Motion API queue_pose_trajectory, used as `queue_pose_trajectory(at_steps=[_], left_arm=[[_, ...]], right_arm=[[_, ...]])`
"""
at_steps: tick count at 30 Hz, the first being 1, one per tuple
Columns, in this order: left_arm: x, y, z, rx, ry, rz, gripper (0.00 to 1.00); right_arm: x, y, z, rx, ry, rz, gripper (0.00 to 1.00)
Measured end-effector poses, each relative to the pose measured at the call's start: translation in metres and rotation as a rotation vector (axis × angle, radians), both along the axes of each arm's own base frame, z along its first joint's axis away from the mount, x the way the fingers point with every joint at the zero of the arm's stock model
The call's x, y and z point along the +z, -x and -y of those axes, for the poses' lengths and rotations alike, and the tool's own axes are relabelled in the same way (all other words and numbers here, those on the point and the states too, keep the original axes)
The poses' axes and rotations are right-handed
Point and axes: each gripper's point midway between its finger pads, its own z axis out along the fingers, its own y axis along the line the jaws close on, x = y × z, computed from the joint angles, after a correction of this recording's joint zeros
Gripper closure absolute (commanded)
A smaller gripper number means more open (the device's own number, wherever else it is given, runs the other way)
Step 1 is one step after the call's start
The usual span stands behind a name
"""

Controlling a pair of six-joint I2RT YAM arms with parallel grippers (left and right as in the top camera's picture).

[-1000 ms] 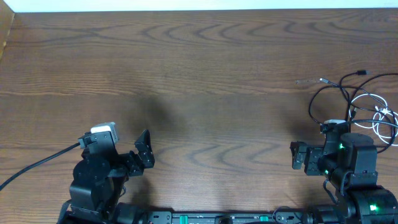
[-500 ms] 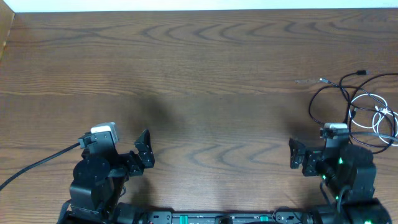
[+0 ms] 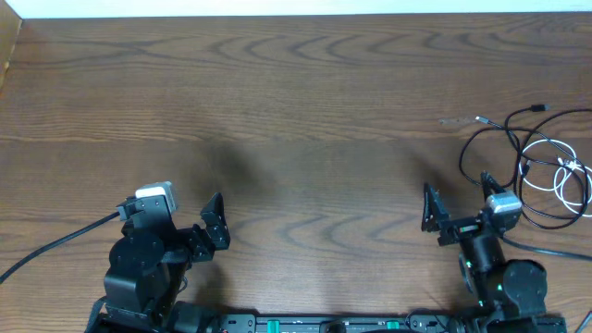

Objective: Untangle cables

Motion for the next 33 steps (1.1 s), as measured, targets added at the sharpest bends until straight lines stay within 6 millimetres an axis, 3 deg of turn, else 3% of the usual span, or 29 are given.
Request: queue_pose_trajectory(at_steps=[6, 13, 16, 21, 33], left_arm=[[0.0, 0.0, 0.0, 0.0, 0.0, 0.0, 0.01], [0.0, 0.0, 0.0, 0.0, 0.0, -0.001, 0.01], [0.0, 0.0, 0.0, 0.0, 0.0, -0.001, 0.01], [0.0, 0.0, 0.0, 0.0, 0.0, 0.0, 0.01], [0.0, 0.0, 0.0, 0.0, 0.0, -0.001, 0.01]], right_arm=[[0.008, 0.002, 0.001, -0.005, -0.024, 0.134, 0.01], [0.005, 0.001, 0.002, -0.019, 0.046, 0.158, 0.01], [-0.008, -0.001, 0.002, -0.021, 0.094, 0.114, 0.01], [-0.06, -0.003, 0.003, -0.014, 0.16, -0.084, 0.01], [-0.059, -0.004, 0.008, -0.034, 0.174, -0.081, 0.01]])
